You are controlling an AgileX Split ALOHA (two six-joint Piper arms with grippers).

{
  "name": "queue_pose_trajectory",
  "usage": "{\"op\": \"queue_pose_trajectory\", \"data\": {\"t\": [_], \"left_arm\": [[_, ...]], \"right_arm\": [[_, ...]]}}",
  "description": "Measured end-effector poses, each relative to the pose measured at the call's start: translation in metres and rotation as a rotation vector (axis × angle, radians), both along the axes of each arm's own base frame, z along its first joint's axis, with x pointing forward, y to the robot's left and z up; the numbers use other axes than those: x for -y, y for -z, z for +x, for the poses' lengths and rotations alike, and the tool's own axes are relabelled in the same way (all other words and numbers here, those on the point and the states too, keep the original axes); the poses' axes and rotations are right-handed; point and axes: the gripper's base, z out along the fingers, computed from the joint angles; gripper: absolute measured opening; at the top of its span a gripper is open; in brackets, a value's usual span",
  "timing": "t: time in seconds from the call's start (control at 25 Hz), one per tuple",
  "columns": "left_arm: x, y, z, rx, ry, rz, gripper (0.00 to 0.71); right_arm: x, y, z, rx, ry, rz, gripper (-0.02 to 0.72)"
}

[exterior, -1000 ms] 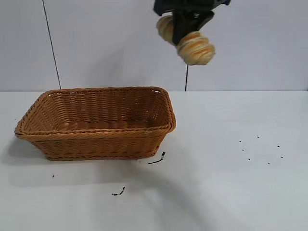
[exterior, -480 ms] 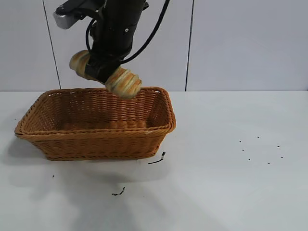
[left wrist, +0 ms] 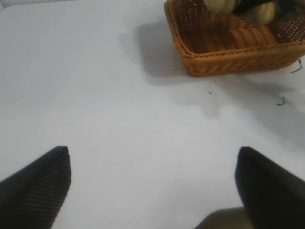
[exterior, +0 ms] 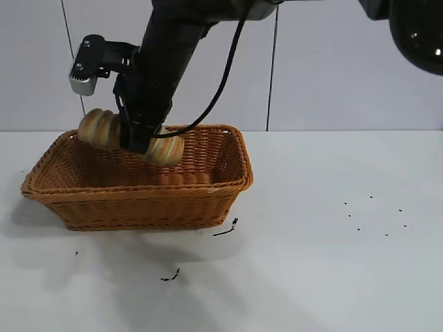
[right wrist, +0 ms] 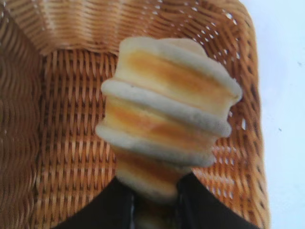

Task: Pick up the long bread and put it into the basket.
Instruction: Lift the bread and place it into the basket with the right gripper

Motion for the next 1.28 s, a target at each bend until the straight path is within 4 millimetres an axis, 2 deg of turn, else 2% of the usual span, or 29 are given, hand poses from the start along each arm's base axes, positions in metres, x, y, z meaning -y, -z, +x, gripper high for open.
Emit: {"op": "queue_pose_trajectory", "data": {"t": [0.08,0.16,0.2,0.28,0.56,0.68,1.0,1.16,1.28], "left_arm": [[0.000,0.000,0.000,0.000,0.000,0.000,0.696],[0.000,0.000,0.000,0.000,0.000,0.000,0.696],[0.000,0.000,0.000,0.000,0.000,0.000,0.696],[0.000,0.000,0.000,0.000,0.000,0.000,0.696],[0.000,0.000,0.000,0.000,0.000,0.000,0.696],[0.000,0.000,0.000,0.000,0.000,0.000,0.696],[0.000,0.000,0.000,0.000,0.000,0.000,0.696],[0.000,0.000,0.000,0.000,0.000,0.000,0.696],[0.000,0.000,0.000,0.000,0.000,0.000,0.696]], "right_arm": [[0.000,0.000,0.001,0.005,0.001,0.004,0.427],[0.000,0.000,0.001,0.013,0.002,0.004,0.547],[0.000,0.000,0.002,0.023,0.001,0.000,0.589],[0.000,0.000,0.003,0.035,0.000,-0.006,0.628],[0.002,-0.001,0.004,0.039,0.006,-0.006,0.651],[0.003,-0.010,0.004,0.048,0.015,0.003,0.651],[0.027,-0.082,0.006,0.075,0.158,0.116,0.651],[0.037,-0.107,0.003,-0.022,0.393,0.234,0.651],[0.046,-0.116,0.005,-0.073,0.594,0.283,0.651]]}}
